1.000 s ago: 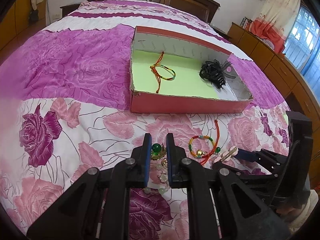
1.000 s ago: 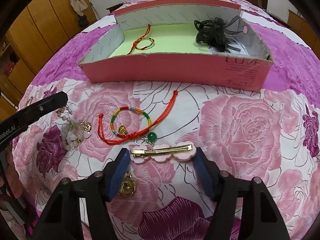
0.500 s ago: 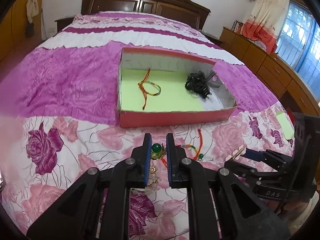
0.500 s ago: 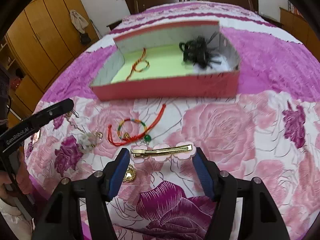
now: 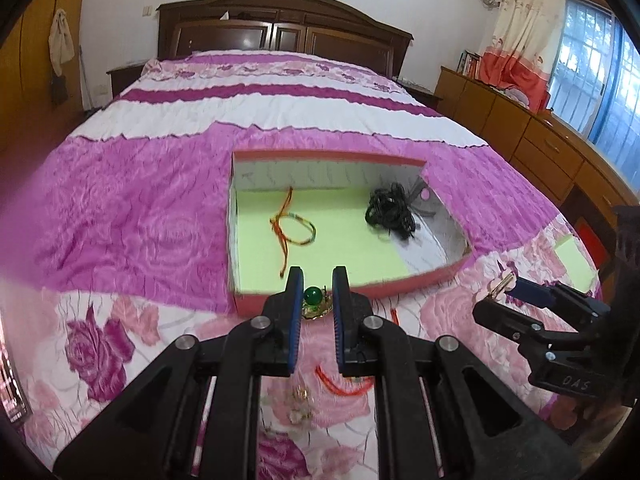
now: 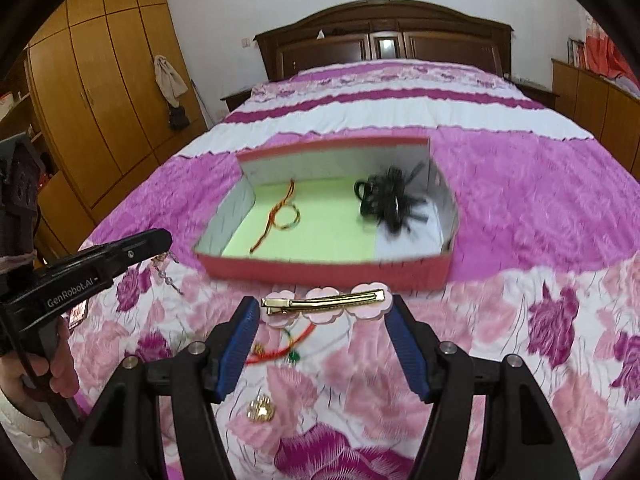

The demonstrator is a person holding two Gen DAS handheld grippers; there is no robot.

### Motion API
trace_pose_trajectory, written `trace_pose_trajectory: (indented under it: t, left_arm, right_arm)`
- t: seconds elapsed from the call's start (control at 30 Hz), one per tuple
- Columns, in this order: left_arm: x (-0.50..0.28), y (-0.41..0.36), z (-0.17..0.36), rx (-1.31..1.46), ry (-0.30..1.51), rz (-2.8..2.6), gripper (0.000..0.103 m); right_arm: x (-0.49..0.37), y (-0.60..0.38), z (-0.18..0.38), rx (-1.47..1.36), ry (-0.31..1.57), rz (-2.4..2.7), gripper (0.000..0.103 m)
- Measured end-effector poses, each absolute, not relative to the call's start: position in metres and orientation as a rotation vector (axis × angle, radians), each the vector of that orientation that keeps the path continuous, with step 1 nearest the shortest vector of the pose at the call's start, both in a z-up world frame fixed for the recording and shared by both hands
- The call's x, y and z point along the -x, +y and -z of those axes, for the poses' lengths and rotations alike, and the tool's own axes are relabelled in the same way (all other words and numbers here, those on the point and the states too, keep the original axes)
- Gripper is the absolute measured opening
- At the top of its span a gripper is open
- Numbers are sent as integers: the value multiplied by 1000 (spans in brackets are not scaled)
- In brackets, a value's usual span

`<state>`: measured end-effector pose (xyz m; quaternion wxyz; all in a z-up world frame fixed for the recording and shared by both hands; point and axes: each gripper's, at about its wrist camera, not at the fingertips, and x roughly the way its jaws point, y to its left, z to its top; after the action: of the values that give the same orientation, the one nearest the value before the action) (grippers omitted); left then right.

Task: Organize jewelry
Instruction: 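Carry the pendant with the left tool while the right tool carries the hair clip into the box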

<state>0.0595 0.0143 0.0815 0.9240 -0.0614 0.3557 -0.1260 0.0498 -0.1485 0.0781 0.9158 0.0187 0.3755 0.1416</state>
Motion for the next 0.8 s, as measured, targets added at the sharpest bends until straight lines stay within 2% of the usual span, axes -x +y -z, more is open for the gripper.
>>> trace_pose_trajectory:
  t: [0.37, 0.8]
  left_arm:
    - [-102, 2, -91, 107, 668, 250, 6]
    - [-158, -11, -38, 112, 780, 201, 6]
  right_arm:
    - [-93, -153, -89, -11, 706, -233, 68]
    - [-160, -168, -52, 16, 789, -129, 68]
